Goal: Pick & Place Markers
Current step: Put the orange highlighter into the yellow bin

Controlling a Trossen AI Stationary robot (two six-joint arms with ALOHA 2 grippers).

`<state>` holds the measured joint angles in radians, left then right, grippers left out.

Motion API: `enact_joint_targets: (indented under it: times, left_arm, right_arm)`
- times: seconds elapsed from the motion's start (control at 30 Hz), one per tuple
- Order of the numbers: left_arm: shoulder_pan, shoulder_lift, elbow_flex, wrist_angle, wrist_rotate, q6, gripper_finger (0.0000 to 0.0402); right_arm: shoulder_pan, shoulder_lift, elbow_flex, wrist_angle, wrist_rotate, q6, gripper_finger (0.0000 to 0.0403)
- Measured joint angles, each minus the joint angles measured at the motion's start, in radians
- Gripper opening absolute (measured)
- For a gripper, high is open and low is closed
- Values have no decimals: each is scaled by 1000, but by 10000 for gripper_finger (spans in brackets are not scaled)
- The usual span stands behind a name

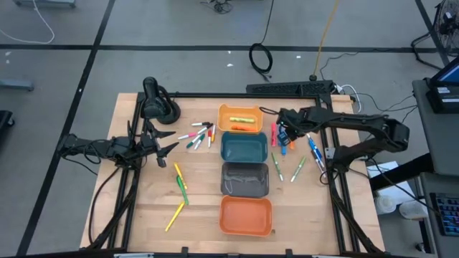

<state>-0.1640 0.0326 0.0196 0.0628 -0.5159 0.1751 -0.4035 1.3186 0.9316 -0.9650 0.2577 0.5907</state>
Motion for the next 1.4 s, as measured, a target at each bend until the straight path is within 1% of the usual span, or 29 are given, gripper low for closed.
enact_joint_targets:
  times: [0.13, 0.23, 0.43, 0.9, 1.1, 1.2, 1.33, 1.4]
  left_arm:
    - [0, 0, 0, 0, 0, 0, 214]
    - [0, 0, 0, 0, 0, 0, 214]
    - [0, 0, 0, 0, 0, 0, 214]
    - [0, 0, 0, 0, 0, 0, 214]
    - [0, 0, 0, 0, 0, 0, 214]
    - [0, 0, 0, 0, 0, 0, 214]
    - [0, 0, 0, 0, 0, 0, 214]
    - [0, 0, 0, 0, 0, 0, 214]
  right_arm:
    - [-29, -16, -117, 125, -6, 1, 116]
    - [-44, -18, -189, 230, -51, 2, 116]
    - [-56, -17, -278, 353, -78, 26, 117]
    - [-56, -21, -401, 467, -71, 20, 117]
    - [-56, -21, -407, 473, -71, -4, 116]
    - [-56, -20, -408, 476, -69, -10, 102]
    - [-55, -19, -408, 483, -71, -46, 57]
    - [-55, -19, -408, 483, -70, -64, 47]
